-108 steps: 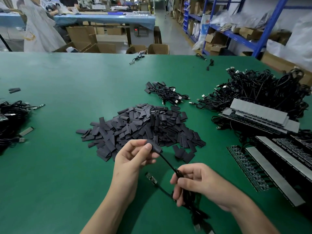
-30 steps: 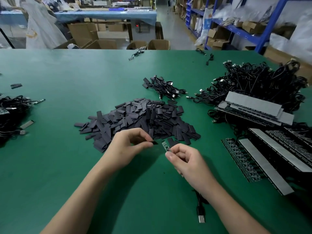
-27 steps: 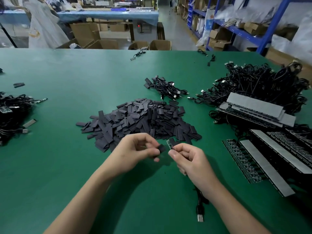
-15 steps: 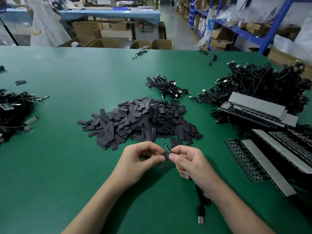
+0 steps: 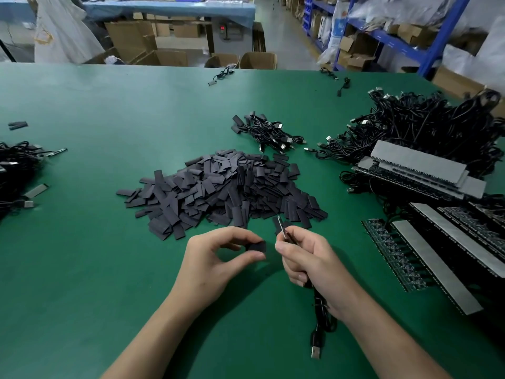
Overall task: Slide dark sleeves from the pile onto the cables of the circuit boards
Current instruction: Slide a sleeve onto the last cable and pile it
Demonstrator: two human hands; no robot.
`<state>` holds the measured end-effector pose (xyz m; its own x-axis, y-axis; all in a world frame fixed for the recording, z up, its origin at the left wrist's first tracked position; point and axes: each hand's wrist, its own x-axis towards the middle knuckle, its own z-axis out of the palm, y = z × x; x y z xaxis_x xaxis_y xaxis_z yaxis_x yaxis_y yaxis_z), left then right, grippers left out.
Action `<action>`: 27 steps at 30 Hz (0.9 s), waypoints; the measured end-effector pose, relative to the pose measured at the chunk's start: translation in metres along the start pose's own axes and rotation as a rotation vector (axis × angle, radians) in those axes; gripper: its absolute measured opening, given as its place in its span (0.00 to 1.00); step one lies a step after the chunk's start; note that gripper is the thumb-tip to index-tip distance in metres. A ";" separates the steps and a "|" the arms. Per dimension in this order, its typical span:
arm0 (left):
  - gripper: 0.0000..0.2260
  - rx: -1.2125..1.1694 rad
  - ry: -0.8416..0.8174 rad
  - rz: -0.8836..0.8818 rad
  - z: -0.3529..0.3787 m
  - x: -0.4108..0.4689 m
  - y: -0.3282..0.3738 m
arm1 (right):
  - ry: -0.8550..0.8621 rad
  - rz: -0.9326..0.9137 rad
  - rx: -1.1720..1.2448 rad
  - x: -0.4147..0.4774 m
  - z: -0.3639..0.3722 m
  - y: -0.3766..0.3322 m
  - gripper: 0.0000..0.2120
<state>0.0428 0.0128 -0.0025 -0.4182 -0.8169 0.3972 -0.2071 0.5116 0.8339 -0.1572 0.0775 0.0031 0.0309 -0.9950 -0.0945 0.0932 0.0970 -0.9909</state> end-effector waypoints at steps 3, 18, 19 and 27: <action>0.09 -0.031 -0.019 -0.007 0.000 -0.001 0.000 | -0.021 0.002 -0.062 -0.001 0.002 -0.001 0.07; 0.10 -0.096 -0.068 0.001 0.003 -0.001 -0.001 | -0.051 0.030 -0.061 -0.003 0.003 -0.008 0.08; 0.09 -0.112 -0.073 -0.007 0.003 -0.001 0.000 | -0.050 0.030 -0.054 -0.003 0.003 -0.008 0.08; 0.09 -0.230 -0.091 -0.071 0.004 -0.002 0.002 | -0.054 0.023 -0.005 0.000 0.003 -0.007 0.03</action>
<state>0.0393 0.0167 -0.0032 -0.4896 -0.8161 0.3071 -0.0364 0.3710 0.9279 -0.1553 0.0772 0.0102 0.0864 -0.9900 -0.1119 0.0865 0.1194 -0.9891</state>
